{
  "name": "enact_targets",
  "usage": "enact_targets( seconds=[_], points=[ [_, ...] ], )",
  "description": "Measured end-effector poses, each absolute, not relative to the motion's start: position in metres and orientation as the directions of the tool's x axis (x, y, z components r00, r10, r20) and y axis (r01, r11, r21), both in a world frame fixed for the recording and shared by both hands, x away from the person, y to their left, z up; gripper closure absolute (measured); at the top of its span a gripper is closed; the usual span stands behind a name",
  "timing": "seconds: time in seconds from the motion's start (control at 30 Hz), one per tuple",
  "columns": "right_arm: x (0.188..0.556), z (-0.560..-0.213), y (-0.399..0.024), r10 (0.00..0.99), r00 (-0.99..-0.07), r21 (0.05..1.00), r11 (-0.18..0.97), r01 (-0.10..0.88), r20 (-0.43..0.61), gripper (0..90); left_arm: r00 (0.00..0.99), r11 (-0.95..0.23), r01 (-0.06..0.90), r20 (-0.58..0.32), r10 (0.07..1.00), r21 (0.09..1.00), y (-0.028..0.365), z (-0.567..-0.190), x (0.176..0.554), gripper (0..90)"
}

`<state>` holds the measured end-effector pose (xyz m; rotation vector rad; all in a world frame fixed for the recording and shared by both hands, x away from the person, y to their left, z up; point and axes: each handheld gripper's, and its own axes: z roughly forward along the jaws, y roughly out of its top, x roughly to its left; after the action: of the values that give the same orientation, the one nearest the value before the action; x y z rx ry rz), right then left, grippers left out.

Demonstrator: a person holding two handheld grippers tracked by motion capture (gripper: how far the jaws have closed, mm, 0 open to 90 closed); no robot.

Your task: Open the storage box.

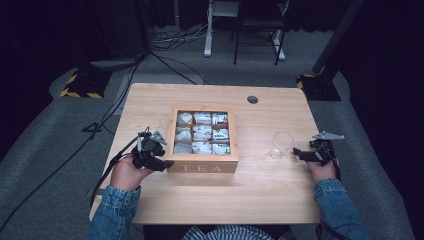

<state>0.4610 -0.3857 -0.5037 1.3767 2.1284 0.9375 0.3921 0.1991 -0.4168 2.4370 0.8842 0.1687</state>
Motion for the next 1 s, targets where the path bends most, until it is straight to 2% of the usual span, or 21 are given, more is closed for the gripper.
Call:
enact_targets(
  seconds=[0.1, 0.53, 1.0],
  points=[
    [0.461, -0.504, -0.386, 0.911, -0.412, 0.737, 0.276, 0.617, 0.003, 15.4, 0.777, -0.629, 0.561, -0.08, 0.624, 0.539, 0.201, -0.414, 0.392, 47.3],
    [0.461, -0.504, -0.385, 0.908, -0.418, 0.737, 0.281, 0.615, 0.003, 15.4, 0.77, -0.619, 0.552, -0.055, 0.636, 0.559, 0.201, -0.405, 0.389, 46.7],
    [0.459, -0.504, -0.385, 0.901, -0.434, 0.738, 0.291, 0.609, 0.002, 15.8, 0.733, -0.529, 0.476, 0.015, 0.68, 0.702, 0.207, -0.39, 0.383, 43.0]
  ],
)
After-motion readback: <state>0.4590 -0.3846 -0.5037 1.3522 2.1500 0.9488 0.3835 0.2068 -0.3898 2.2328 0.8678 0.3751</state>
